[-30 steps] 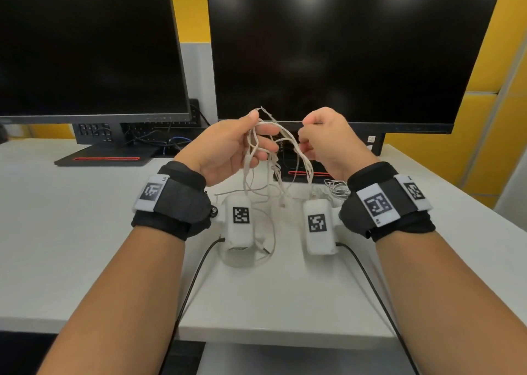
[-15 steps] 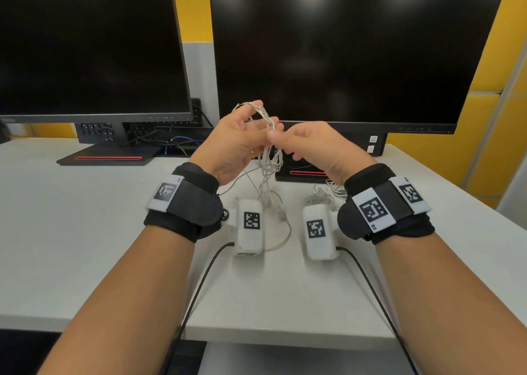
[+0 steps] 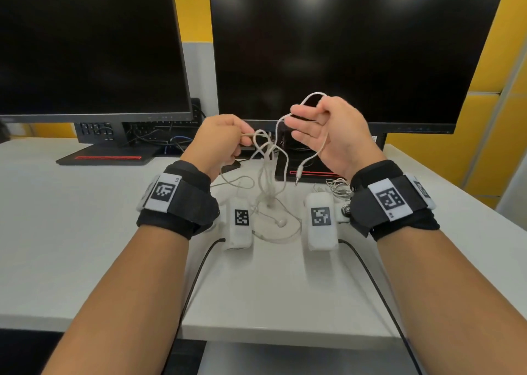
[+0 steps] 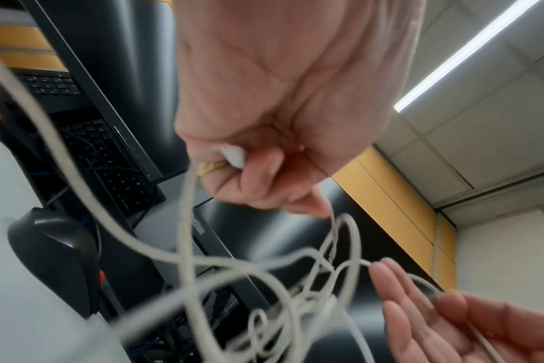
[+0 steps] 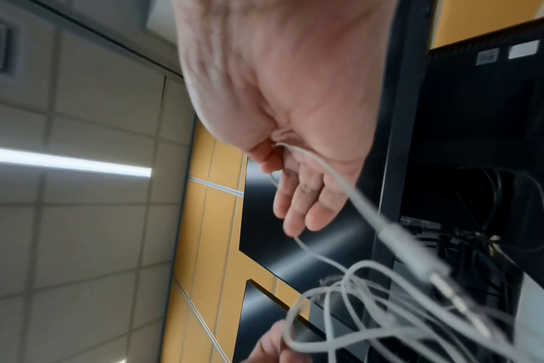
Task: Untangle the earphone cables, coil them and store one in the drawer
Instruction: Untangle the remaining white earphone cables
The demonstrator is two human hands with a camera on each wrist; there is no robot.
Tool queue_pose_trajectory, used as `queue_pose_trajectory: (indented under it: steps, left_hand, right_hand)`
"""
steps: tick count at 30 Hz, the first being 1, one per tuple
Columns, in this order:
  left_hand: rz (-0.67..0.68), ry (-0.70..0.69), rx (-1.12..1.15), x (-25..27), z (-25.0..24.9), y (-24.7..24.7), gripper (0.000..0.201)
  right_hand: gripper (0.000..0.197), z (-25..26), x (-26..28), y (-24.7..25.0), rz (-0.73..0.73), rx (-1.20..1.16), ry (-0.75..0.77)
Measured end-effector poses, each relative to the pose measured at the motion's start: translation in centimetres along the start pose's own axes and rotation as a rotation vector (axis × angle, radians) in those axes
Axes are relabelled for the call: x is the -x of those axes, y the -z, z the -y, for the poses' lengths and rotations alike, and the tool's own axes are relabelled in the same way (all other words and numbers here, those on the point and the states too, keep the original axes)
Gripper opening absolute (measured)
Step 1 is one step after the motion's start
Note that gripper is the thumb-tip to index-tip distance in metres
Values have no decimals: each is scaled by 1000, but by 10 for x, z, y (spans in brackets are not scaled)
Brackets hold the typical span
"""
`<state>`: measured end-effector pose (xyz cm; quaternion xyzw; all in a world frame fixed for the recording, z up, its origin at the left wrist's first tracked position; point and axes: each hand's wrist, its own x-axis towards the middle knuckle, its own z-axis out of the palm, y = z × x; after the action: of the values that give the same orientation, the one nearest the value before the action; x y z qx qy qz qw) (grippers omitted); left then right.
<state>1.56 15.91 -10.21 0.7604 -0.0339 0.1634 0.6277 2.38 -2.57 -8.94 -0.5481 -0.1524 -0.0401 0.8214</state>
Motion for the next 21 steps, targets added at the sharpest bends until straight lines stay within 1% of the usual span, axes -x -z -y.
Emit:
queue_pose_trajectory:
  steps: [2,3,4,7,8,10,11,12,13,15,16,18,19,21]
  left_hand:
    - [-83,52,86,-3,-1,2,37]
    - [-117,52,146,-4,0,4,38]
    - [-143,33,210,-5,1,6,39]
    - [-214,-81,427,-5,3,13,42]
    - [-248,-113,499,-4,1,13,43]
    - [-319,-160,597,-3,-2,15,45]
    - [-344,-175,621,-3,-3,15,44]
    - [-348,-186,629,-3,-3,15,42]
    - [-332,-194,609,-2,-2,14,39]
    - [-264,-210,502,-2,0,11,27]
    - [-229,-221,447,-1,1,9,22]
    - [-166,-255,368,0,1,6,20]
    - [-137,-278,332,1,0,5,20]
    - [-72,-314,279,5,-1,3,19]
  right_hand:
    - [23,0,-1,2,-73,-27,12]
    - [20,-1,-4,2,-114,12,21]
    - [17,-1,-6,2,-162,71,23]
    - [20,1,-6,2,-296,316,22]
    - [19,1,-6,2,-302,374,39]
    - [27,2,-4,0,-286,408,58]
    - [26,2,-2,0,-275,380,50]
    - [19,1,-2,1,-253,336,37]
    - [16,0,-2,0,-224,292,8]
    - [25,0,-1,0,-163,262,-28]
    - [30,-1,0,1,-144,288,-30]
    - [35,-2,2,-1,-108,402,-34]
    - [34,-4,2,-2,-91,473,-46]
    - [27,-7,1,-5,-83,595,-78]
